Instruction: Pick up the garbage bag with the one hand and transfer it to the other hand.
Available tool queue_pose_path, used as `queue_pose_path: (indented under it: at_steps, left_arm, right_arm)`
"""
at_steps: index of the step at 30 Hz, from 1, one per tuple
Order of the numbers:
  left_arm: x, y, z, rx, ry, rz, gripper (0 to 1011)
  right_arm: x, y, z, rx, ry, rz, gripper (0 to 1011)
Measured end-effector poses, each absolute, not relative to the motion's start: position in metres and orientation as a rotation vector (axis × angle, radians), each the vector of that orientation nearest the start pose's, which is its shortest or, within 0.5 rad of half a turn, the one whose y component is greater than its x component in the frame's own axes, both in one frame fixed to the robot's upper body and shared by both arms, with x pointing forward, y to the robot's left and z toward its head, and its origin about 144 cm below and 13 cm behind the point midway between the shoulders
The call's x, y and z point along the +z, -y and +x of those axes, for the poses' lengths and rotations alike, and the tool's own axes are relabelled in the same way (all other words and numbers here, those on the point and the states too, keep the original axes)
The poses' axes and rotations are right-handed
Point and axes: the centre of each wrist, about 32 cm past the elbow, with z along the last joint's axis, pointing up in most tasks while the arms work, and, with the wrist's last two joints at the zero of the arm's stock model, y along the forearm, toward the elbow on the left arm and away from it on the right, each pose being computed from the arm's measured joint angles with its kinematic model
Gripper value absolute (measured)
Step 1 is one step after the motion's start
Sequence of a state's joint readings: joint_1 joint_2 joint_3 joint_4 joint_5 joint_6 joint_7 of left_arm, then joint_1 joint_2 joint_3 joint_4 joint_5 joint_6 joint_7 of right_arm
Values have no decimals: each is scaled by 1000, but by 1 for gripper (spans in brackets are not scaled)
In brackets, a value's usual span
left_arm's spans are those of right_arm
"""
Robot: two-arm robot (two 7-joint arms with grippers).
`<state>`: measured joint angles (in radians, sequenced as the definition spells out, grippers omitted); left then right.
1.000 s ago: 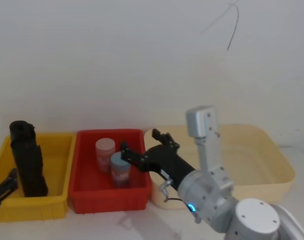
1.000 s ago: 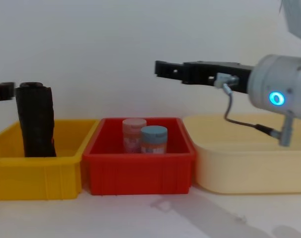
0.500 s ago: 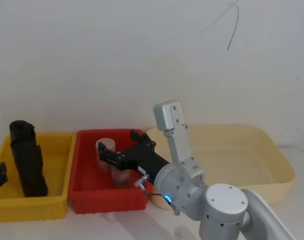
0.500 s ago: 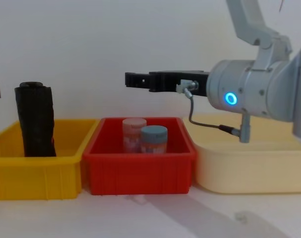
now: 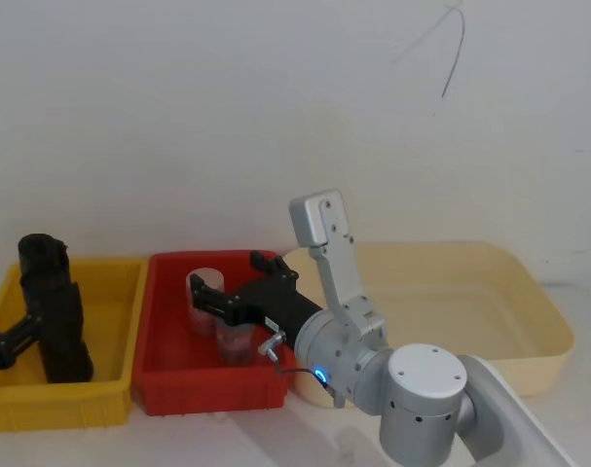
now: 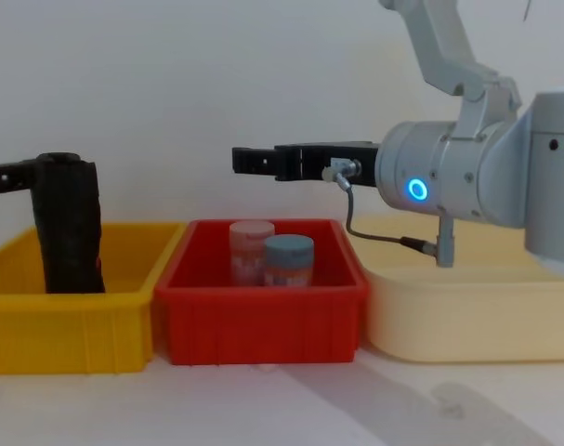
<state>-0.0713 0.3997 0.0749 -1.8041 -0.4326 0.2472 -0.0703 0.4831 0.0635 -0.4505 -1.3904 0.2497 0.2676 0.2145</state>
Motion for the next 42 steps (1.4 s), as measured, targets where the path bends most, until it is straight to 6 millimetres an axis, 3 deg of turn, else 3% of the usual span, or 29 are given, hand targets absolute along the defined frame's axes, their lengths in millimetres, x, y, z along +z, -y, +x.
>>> queue_pose_path:
  at_steps: [17, 42]
  left_arm:
    - [1229, -281, 496, 1344, -52, -35, 1001]
    - [1222, -267, 534, 1248, -58, -96, 1001]
  right_arm:
    - [1244, 116, 570, -914, 6, -69, 1000]
    - [1233, 127, 576, -888, -35, -137, 1000]
